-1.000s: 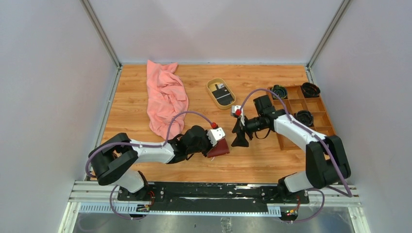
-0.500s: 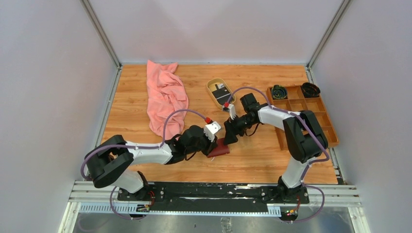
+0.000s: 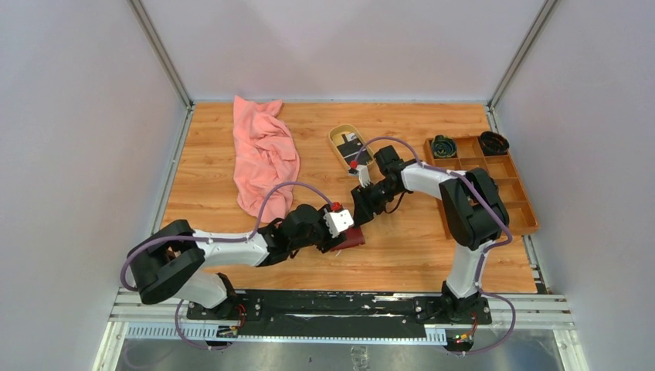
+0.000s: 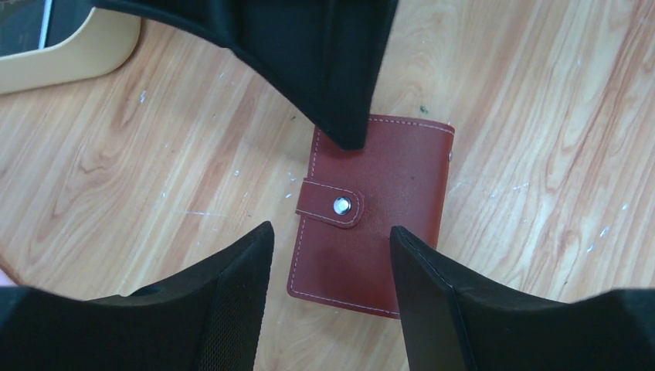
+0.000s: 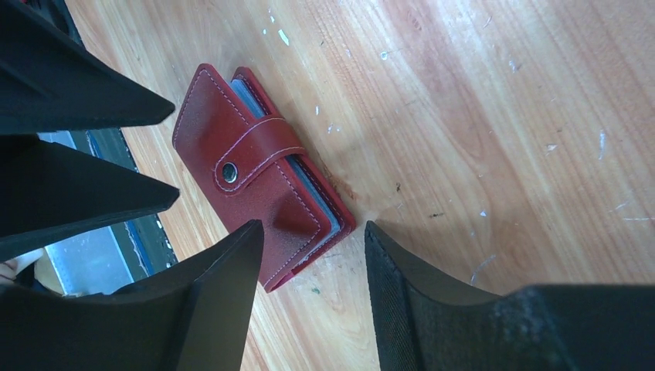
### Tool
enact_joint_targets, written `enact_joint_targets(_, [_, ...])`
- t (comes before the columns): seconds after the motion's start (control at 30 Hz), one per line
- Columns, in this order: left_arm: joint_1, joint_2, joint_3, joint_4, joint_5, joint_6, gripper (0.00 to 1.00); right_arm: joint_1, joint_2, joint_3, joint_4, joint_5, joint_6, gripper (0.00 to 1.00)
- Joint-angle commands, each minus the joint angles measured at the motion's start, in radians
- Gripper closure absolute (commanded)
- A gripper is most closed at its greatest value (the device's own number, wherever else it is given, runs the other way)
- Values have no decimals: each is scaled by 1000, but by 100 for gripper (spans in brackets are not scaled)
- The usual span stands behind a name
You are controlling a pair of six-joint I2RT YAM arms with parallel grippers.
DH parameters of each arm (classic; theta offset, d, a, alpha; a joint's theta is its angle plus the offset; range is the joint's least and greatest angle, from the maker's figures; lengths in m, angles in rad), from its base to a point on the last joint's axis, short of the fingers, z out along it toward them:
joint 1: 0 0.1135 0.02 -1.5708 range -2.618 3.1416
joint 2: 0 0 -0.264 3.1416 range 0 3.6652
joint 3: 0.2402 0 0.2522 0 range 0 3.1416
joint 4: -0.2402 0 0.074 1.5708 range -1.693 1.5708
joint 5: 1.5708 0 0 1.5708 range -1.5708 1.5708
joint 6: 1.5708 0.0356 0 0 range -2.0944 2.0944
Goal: Put the credit cards into the card holder
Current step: Open the card holder at the center of the board.
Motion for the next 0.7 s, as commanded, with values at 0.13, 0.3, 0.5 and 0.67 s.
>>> enact_joint_targets(0.13, [-8,121,59,19,39,194,40,19,63,9,-55,94,8,47])
enact_joint_targets(0.3, [-8,188,91,19,16,208,45,23,74,15,-69,97,2,48])
enact_joint_targets(0.5, [-8,206,94,20,-10,212,52,27,89,26,-88,117,-8,55])
enact_joint_targets(0.67, [-8,227,109,19,-29,238,52,34,107,41,-111,123,-16,64])
